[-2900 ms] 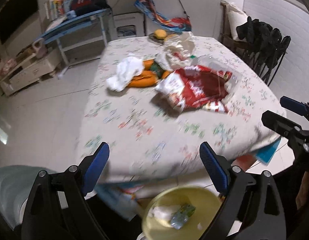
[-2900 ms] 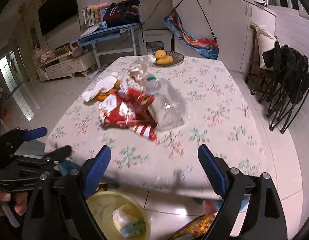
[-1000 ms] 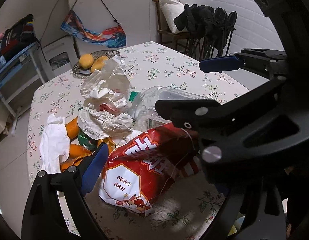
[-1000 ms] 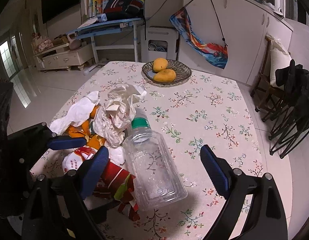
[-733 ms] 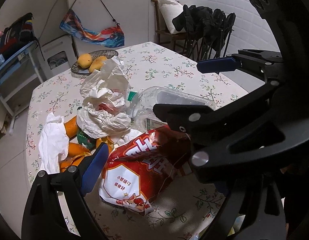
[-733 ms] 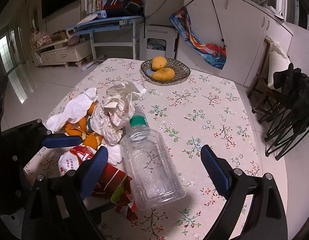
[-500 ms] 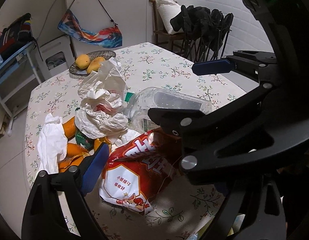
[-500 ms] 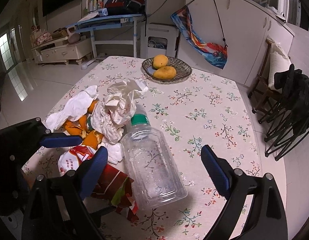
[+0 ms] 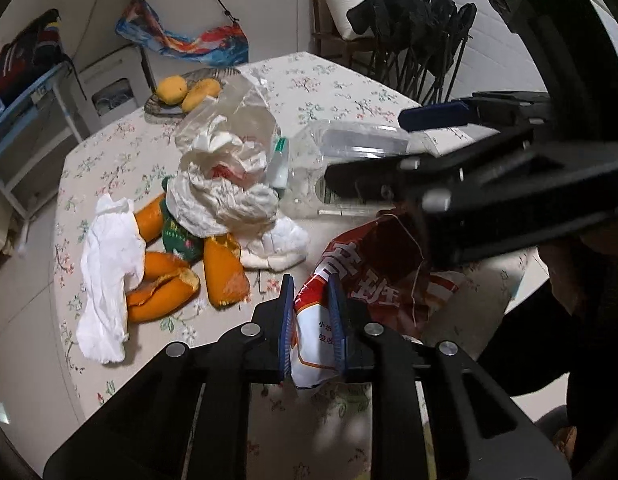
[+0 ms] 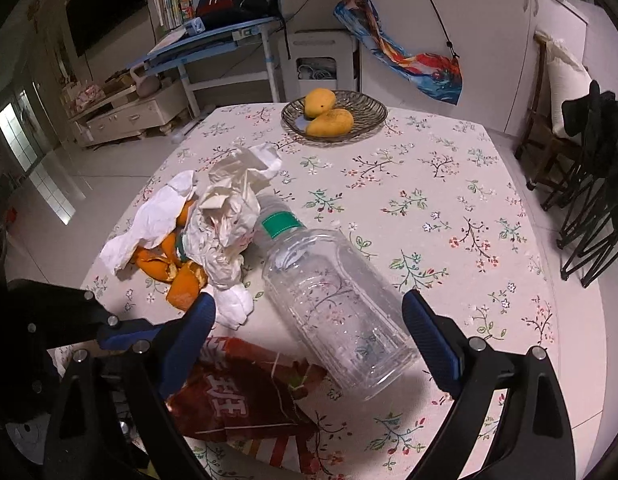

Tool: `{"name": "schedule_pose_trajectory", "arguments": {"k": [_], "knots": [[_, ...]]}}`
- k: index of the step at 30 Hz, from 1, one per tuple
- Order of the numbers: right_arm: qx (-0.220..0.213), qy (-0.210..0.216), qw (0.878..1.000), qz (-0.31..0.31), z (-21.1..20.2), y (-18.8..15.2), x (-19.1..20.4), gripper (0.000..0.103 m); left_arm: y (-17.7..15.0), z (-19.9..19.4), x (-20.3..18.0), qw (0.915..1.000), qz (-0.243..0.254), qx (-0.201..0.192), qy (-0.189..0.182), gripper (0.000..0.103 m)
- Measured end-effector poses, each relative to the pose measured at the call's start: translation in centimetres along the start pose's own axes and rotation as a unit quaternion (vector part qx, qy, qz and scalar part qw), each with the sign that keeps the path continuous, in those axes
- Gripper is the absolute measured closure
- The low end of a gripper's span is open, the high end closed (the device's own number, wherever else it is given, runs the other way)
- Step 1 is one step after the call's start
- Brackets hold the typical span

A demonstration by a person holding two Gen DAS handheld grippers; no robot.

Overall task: Collect trash
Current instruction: 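Close the left gripper on the red snack bag while the right gripper grasps the clear bottle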

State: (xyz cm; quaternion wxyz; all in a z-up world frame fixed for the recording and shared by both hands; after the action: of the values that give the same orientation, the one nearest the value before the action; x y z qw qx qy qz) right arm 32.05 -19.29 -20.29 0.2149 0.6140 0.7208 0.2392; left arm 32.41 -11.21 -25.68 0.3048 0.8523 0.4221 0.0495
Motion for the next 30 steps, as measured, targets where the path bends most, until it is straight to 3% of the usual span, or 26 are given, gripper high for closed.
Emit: {"name": "schedule_pose_trajectory", "arguments": {"k": [5,10,14,18,24,26,28,30], "knots": [[0.003,0.005,1.000,0.019,0.1,0.2,-1.1,0.013,-1.0,-0.6,-0.3,0.9996,0.010,0.019,-0.019,0.085],[-0.008,0.004,1.000,0.021,-0.3,0.9,-1.8,0.013,-0.3,-1.5,0.1,0.9997,0.019,-0.002,0.013,0.050],[-0.003,0.003,1.000,0.017,0.1,1.2,-2.5,0.012,1.0,-1.5,-0.6,0.9995,0.017,-0.020,-0.015,0.043],[0.023,0.015,1.000,0.010,1.2,0.6,-2.4,0.012,1.2,0.1,-1.8,0.9989,0.028,-0.006,-0.037,0.037],[0.039,0.016,0.999,-0.031,1.9,-0.4,-0.5,0.012,-0.4,2.9,-3.1,0.9975,0.041,0.038,-0.043,0.037],[0.038,0.018,0.999,-0.032,1.9,-0.6,-0.3,0.014,-0.7,3.2,-3.3,0.9974,0.043,0.043,-0.039,0.041],[0.044,0.022,0.998,-0.031,2.0,-0.9,-0.4,0.034,-0.8,3.1,-3.4,0.9978,0.039,0.040,-0.036,0.049],[0.049,0.030,0.998,-0.026,2.2,-1.1,-0.5,0.042,-0.8,2.8,-3.3,0.9982,0.030,0.035,-0.039,0.055]]}}
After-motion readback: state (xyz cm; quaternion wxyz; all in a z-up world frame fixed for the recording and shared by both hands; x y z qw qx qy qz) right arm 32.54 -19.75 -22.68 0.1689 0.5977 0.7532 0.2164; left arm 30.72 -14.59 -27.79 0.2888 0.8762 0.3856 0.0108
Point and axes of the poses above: each gripper's, at about its wrist camera, not at the fingertips, and z roughly the way its jaws point, x to its left, y to its top, the point moved 9 cm from there along z, roughly the way its jaws point, and after that the axes turned 11 degrees about -y, right-handed, at the moved point
